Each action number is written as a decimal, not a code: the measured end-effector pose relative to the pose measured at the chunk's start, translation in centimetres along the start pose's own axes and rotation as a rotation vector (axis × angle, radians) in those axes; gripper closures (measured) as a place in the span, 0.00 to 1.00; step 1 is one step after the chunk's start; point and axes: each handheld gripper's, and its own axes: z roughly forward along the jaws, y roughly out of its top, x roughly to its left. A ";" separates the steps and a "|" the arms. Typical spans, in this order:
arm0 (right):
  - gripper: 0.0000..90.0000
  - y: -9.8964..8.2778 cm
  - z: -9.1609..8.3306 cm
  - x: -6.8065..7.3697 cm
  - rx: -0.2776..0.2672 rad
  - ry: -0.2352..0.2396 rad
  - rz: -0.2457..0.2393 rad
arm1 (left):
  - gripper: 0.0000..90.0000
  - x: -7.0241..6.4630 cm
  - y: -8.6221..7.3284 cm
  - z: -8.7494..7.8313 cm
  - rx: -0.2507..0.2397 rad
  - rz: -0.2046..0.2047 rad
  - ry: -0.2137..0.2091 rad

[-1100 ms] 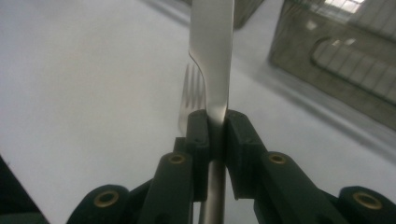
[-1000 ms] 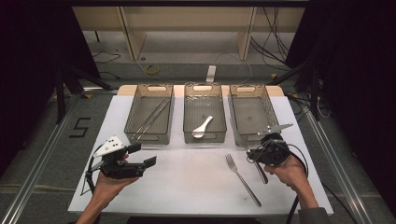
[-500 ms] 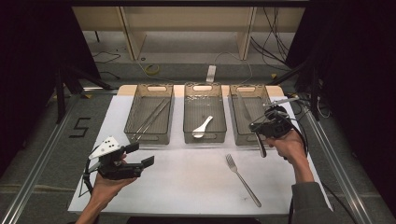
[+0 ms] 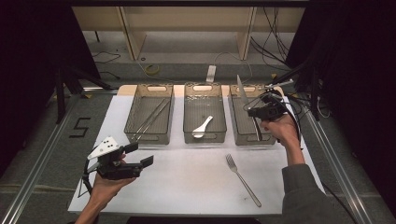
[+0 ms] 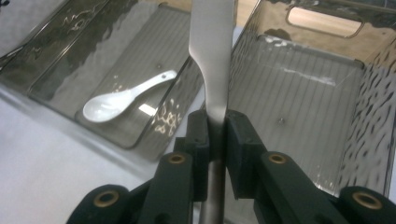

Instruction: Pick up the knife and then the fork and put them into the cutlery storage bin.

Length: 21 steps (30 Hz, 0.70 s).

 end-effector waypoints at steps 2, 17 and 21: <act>0.90 0.4 0.3 -0.2 -0.010 -0.002 0.010 | 0.18 0.0 0.0 0.0 0.000 0.001 0.001; 0.90 2.5 2.2 -1.5 -0.010 -0.078 0.073 | 0.18 -0.1 0.0 0.0 0.003 0.008 -0.004; 0.90 2.5 2.8 -1.7 -0.005 -0.096 0.090 | 0.18 -0.1 0.0 0.0 0.000 0.004 -0.006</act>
